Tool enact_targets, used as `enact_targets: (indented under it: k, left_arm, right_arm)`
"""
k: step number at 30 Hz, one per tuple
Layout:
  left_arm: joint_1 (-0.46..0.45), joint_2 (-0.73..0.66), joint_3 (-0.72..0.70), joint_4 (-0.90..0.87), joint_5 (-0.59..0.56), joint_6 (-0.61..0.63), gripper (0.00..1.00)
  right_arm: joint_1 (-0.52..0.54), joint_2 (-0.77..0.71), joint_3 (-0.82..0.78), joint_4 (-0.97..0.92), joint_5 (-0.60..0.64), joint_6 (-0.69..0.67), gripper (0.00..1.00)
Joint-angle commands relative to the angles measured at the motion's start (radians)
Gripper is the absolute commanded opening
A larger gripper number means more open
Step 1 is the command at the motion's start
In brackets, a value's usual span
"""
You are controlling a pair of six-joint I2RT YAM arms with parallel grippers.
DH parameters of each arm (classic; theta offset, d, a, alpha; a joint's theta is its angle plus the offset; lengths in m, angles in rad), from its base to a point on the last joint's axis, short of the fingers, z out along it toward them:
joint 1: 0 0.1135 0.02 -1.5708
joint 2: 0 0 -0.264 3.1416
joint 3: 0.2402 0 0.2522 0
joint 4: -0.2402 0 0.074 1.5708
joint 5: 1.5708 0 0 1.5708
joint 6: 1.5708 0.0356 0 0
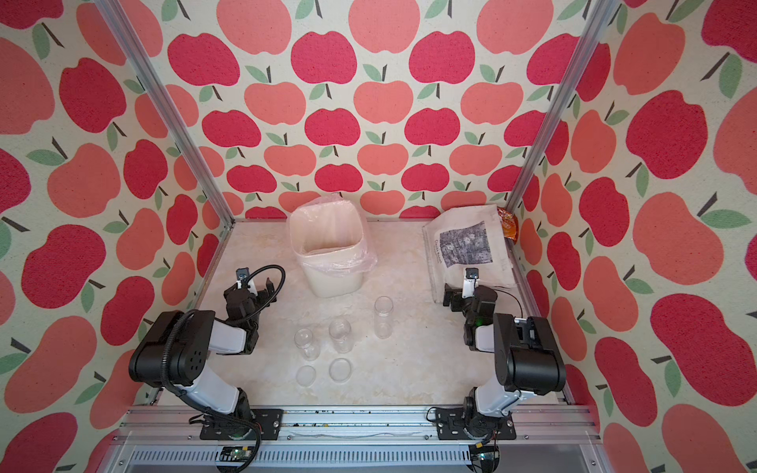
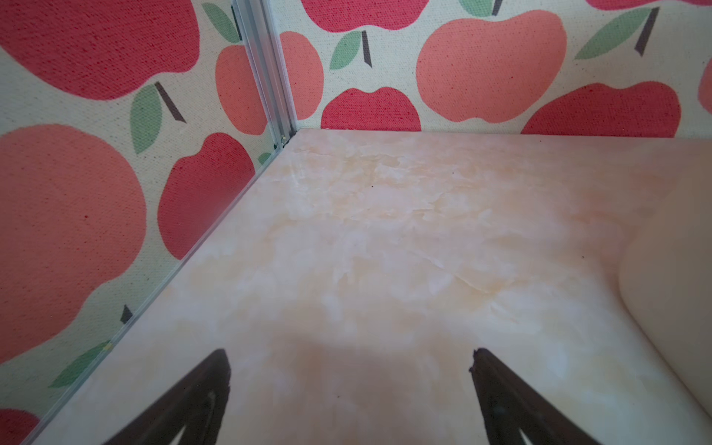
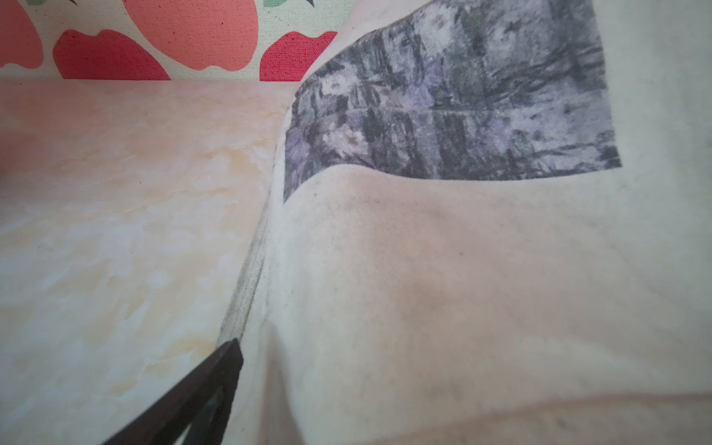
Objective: Empty the moldy dried flower tea in the jars
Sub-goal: Reset both arms
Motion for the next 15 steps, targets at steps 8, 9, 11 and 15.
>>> enact_targets:
  k: [8, 9, 11, 15]
  left_arm:
    - [0.005, -0.014, 0.011, -0.077, 0.015, -0.028, 1.0]
    - [0.01, -0.015, 0.014, -0.086, 0.024, -0.033, 0.99]
    - [0.032, -0.021, 0.024, -0.115, 0.074, -0.043, 1.0]
    - [0.038, -0.023, 0.025, -0.124, 0.088, -0.047, 0.99]
  right_arm:
    - [0.009, 0.003, 0.012, 0.057, 0.027, -0.021, 0.99]
    - [0.009, 0.003, 0.012, 0.057, 0.026, -0.021, 0.99]
    - [0.009, 0.004, 0.012, 0.057, 0.026, -0.021, 0.99]
    - [0.009, 0.001, 0.01, 0.057, 0.027, -0.021, 0.99]
